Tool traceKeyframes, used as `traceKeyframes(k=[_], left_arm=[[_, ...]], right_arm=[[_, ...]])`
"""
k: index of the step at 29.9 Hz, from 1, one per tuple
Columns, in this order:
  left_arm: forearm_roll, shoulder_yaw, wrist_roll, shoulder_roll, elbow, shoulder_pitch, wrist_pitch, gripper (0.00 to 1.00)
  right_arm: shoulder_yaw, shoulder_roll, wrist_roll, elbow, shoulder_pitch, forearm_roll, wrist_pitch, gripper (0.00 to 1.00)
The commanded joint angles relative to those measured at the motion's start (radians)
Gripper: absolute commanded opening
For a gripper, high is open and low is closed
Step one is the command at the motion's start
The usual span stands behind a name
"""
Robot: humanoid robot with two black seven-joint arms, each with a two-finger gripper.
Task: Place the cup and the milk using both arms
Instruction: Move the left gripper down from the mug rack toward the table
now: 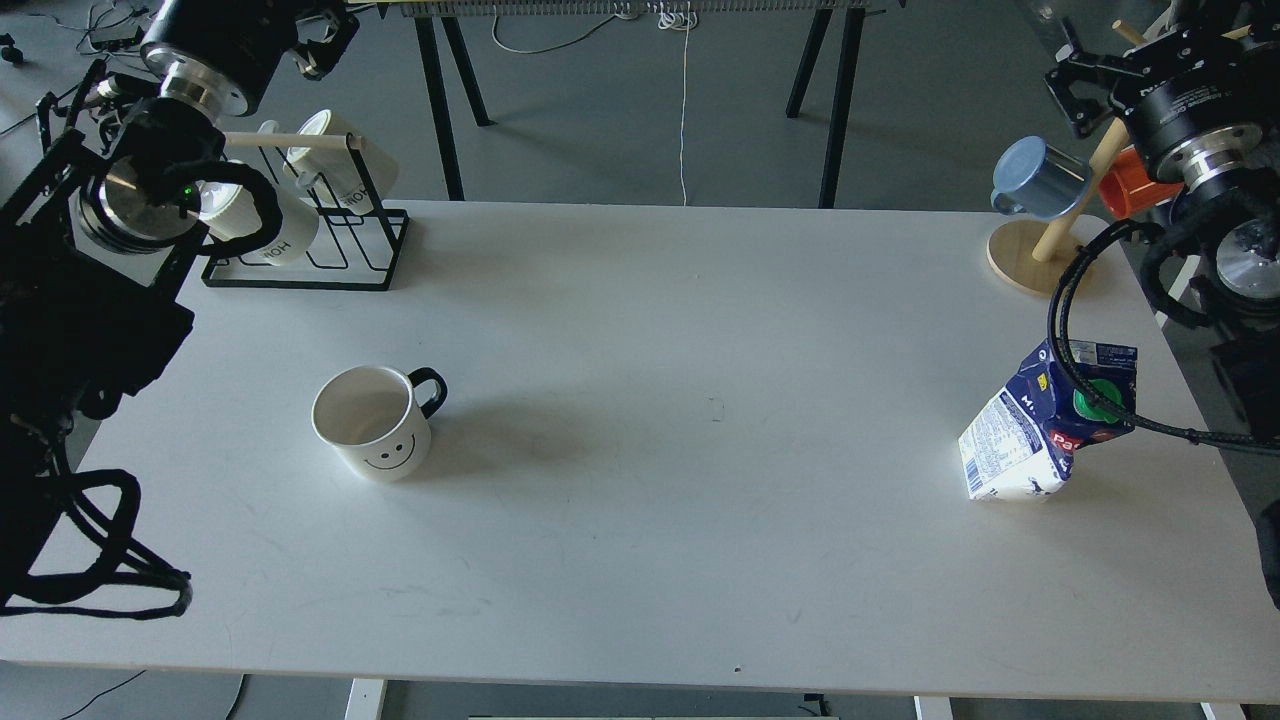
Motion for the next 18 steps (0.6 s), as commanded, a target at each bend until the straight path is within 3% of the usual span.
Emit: traceKeyframes(k=[1, 8, 11, 12, 18], left_arm=[[-0.020, 0.001, -0.001, -0.005, 0.000, 0.006, 0.008, 0.99], [-0.020, 0.018, 0.004, 0.009, -0.012, 0.029, 0.036, 0.99], [-0.006, 0.029, 0.012, 0.049, -0.046, 0.035, -0.043, 0.99], [-0.004, 0.050, 0.012, 0.070, -0.067, 0.035, -0.075, 0.99], [0.116, 0.277, 0.002, 0.259, -0.212, 0.032, -0.075, 0.97]], right_arm=[[0.005, 0.011, 0.000, -0.011, 0.001, 0.000, 0.000, 0.99], [-0.006, 0.009, -0.001, 0.000, 0.007, -0.002, 0.000, 0.99], [-0.006, 0.008, -0.001, 0.003, 0.007, -0.002, 0.000, 0.99], [-0.006, 0.009, -0.001, 0.003, 0.007, -0.002, 0.000, 0.99], [-0.003, 0.009, 0.000, 0.005, 0.007, -0.002, 0.000, 0.99]])
